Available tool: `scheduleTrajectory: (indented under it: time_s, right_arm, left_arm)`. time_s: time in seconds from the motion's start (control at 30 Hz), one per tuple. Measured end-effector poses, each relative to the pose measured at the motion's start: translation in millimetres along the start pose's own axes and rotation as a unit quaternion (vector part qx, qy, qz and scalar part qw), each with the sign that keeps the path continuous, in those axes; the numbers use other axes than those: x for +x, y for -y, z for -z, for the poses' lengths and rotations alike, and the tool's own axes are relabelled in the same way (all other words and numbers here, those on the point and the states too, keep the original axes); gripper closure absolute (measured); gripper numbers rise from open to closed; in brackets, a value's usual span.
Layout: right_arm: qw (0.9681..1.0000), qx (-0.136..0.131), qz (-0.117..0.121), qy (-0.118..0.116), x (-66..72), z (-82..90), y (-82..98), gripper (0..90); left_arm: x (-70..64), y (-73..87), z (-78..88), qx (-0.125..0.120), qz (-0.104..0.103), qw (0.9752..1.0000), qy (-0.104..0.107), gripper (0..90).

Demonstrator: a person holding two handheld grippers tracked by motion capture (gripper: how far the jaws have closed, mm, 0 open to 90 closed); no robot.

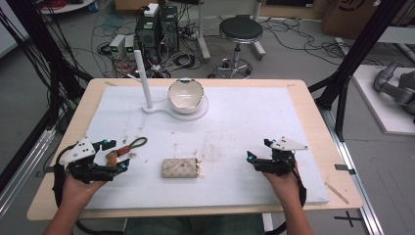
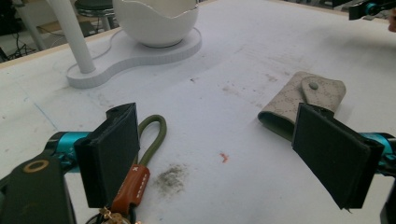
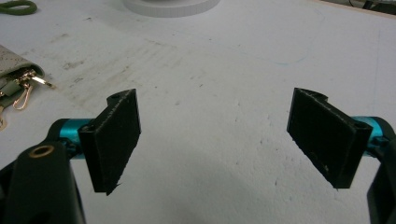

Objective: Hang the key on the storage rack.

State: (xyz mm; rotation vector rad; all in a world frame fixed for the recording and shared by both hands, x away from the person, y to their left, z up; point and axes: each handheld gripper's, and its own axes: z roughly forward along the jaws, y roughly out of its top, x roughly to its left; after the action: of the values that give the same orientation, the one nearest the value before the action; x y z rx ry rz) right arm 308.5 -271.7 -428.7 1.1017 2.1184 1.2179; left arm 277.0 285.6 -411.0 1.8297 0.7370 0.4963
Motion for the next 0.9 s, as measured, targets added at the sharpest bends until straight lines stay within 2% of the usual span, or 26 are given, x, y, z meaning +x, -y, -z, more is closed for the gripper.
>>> scheduleTrajectory:
  time_s: [0.1, 0.17, 0.23, 0.27, 0.37, 0.57, 0.7, 0.87, 0.9]
  right_arm:
    - [1.0000, -0.001, -0.004, 0.002, -1.9, 1.7, 2.3, 17.7]
    - [1.0000, 0.001, -0.004, 0.003, -2.7, 3.8, 3.0, 17.7]
    - [1.0000, -0.001, -0.003, 0.002, -3.0, 4.9, 3.1, 17.7]
    - [1.0000, -0.004, -0.006, 0.004, -3.8, 8.2, 3.3, 17.7]
    - [0.9999, -0.006, -0.009, 0.006, -5.5, 12.8, 5.3, 17.7]
    - [0.9999, -0.007, -0.010, 0.011, -7.8, 21.9, 11.1, 17.7]
    - [0.9998, -0.007, -0.011, 0.017, -7.9, 28.6, 14.3, 17.7]
    - [0.9997, -0.006, -0.014, 0.021, -8.0, 34.4, 17.4, 17.7]
    - [0.9996, -0.006, -0.014, 0.024, -8.7, 37.1, 19.1, 17.7]
  left_arm:
    - [7.5, 0.5, -5.9, 0.024, 0.002, 0.9997, -0.003, 15.2]
    - [14.7, 2.9, -13.0, 0.040, 0.015, 0.9991, 0.006, 15.7]
    - [16.8, 3.5, -15.5, 0.045, 0.016, 0.9988, 0.008, 16.5]
    - [22.1, 5.0, -22.8, 0.064, 0.016, 0.9977, 0.011, 16.6]
    - [26.5, 6.7, -31.2, 0.083, 0.016, 0.9963, 0.016, 16.6]
    - [31.6, 10.7, -42.1, 0.120, 0.010, 0.9927, 0.000, 17.9]
    - [38.1, 13.9, -45.9, 0.129, 0.021, 0.9915, -0.001, 24.9]
    - [45.1, 17.0, -48.5, 0.141, 0.034, 0.9893, -0.015, 27.7]
    - [47.6, 18.2, -49.9, 0.153, 0.037, 0.9874, -0.020, 27.8]
